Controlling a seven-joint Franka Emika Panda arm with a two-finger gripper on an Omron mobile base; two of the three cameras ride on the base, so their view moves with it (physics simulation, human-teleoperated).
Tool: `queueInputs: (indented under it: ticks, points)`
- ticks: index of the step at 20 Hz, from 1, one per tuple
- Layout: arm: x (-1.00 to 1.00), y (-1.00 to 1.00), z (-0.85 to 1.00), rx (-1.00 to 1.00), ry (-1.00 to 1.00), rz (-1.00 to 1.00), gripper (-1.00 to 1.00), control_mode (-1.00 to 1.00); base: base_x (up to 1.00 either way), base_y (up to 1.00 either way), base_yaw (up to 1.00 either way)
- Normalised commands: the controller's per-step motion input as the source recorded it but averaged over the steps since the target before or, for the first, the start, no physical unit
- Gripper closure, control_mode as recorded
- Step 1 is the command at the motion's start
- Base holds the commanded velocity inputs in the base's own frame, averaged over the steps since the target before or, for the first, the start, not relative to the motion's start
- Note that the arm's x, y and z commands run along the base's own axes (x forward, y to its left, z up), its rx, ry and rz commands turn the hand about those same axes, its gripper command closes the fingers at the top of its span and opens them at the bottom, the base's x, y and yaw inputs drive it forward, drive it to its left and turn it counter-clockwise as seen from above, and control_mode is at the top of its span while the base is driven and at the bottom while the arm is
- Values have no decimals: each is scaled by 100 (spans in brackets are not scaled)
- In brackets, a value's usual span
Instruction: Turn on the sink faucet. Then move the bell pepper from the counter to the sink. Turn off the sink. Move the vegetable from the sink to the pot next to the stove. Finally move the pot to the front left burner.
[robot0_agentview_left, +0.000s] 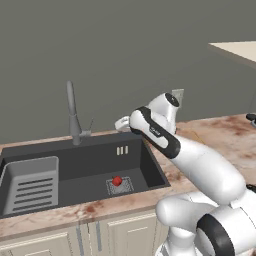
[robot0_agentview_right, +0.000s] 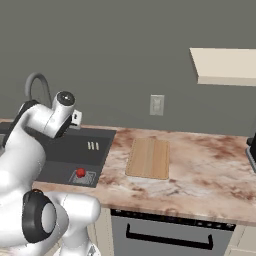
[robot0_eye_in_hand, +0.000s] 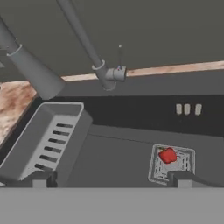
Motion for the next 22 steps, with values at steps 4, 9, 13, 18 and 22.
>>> queueInputs:
  ticks: [4,9,13,18,22]
  points:
    - [-1,-1,-34,-8,0,-3,-100,-100,0,0,0]
    - [0,-3,-31,-6,3,-1,-100,-100,0,0,0]
    - [0,-9,-25,-7,5,-6,-100,-100,0,0,0]
    - [0,-5,-26,-8,7,-7,-100,-100,0,0,0]
    - [0,-2,-31,-8,6,-6,-100,-100,0,0,0]
